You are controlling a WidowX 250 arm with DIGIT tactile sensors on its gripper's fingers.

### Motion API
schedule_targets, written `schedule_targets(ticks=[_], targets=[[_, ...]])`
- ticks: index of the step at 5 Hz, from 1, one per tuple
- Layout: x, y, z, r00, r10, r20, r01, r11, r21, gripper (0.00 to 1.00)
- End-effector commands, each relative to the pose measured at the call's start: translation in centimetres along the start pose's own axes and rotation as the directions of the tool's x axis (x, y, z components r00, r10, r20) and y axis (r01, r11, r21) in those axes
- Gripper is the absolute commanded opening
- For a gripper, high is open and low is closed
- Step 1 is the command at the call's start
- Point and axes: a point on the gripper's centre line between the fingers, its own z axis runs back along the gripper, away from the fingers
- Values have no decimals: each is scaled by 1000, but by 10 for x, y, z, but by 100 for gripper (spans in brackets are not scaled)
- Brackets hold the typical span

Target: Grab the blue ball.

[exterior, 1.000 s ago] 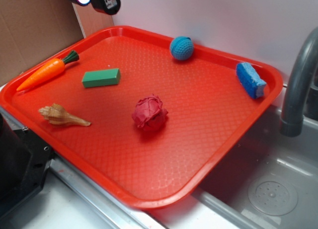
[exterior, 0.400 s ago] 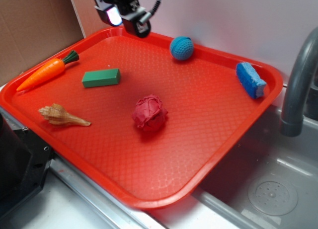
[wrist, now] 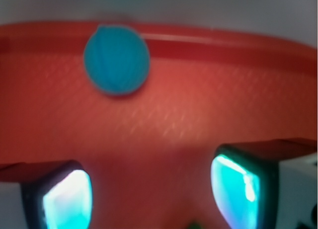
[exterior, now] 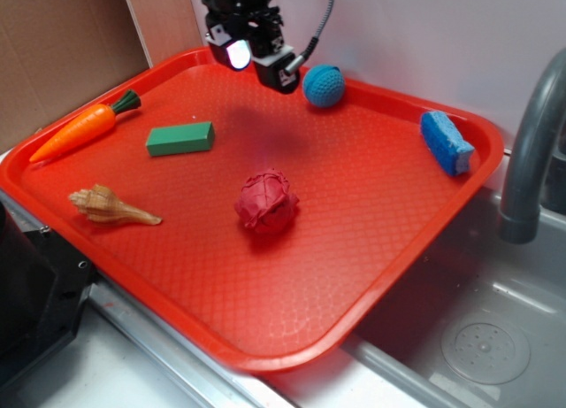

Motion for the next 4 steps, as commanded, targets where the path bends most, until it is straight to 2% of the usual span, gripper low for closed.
schedule_targets(ticks=[1,2,3,4], targets=[[42,-5,-16,997,-73,37,75,996,-57,100],[48,-10,-31,996,-94,3,94,995,-41,100],[48,-15,-38,994,-108,8,108,993,-47,26],[43,-20,-34,994,-106,22,107,993,-43,0]])
